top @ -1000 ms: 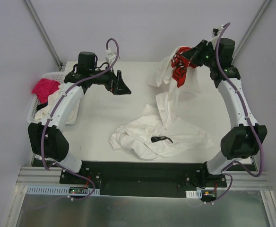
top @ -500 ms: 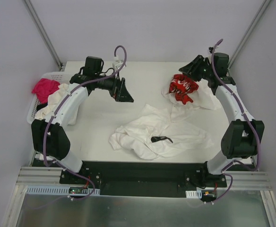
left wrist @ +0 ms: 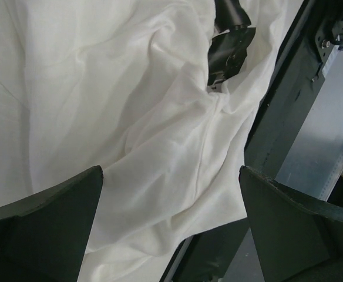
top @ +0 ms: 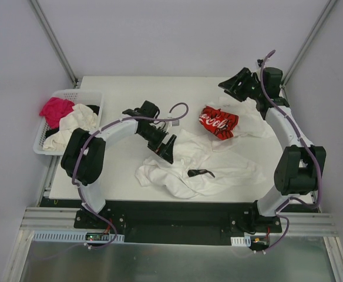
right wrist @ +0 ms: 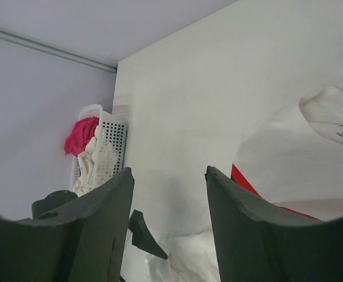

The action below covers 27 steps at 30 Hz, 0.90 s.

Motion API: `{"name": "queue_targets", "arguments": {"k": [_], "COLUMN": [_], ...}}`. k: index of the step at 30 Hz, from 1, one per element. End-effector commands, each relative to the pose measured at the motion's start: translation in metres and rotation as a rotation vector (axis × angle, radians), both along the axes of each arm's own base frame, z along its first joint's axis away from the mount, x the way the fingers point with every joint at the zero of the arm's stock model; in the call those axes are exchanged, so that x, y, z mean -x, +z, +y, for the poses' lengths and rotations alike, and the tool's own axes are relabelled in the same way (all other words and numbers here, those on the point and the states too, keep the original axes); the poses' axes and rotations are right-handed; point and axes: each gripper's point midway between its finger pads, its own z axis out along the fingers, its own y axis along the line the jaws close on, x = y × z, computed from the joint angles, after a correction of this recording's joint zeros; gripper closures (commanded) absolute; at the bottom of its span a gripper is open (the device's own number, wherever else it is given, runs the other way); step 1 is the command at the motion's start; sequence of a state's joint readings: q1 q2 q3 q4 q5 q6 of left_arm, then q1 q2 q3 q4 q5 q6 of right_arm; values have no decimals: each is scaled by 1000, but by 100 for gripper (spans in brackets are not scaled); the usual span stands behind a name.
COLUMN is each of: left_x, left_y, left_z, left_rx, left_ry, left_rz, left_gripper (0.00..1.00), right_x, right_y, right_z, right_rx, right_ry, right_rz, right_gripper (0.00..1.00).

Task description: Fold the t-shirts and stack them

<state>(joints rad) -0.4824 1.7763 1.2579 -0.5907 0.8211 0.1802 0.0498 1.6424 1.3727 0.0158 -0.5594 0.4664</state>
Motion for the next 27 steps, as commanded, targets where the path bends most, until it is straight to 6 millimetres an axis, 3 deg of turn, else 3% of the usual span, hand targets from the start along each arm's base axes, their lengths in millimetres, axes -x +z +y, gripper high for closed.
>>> {"name": "queue_targets", "arguments": {"k": [1,7,15,20,21,25,26,27], "left_x": [6,17,39,42,42,36,35,34], "left_y": [-6,-13,-43,-56,-56,-59,-59,-59], "left_z": [0,-6,-19,-24,-24,-27,-27,-27], "left_rx": [-76,-107,-179,-217,-224,-234,-236,-240], "left_ry": [8,-9,-60,-64,-57,-45,-42,-37], "left_rz": [-6,11,88,108,113,113,113,112], "left_gripper": [1,1,1,5,9,54,77,87], "right_x": [-3,-6,-3,1,0,1,1,1], "right_y": [14,13,22,28,28,28,28,28], "right_z": [2,-3,-6,-22,-23,-30,-30,-31], "right_rx": [-48,-105,-146,-146,-145,-147,-147,-148], "right_ry": [24,13,14,-15,-20,-34,-36,-38], "right_rz": [-56,-52,-72,-88,-87,-87,-88,-87], "right_gripper": [45,44,44,44,44,46,46,46]}}
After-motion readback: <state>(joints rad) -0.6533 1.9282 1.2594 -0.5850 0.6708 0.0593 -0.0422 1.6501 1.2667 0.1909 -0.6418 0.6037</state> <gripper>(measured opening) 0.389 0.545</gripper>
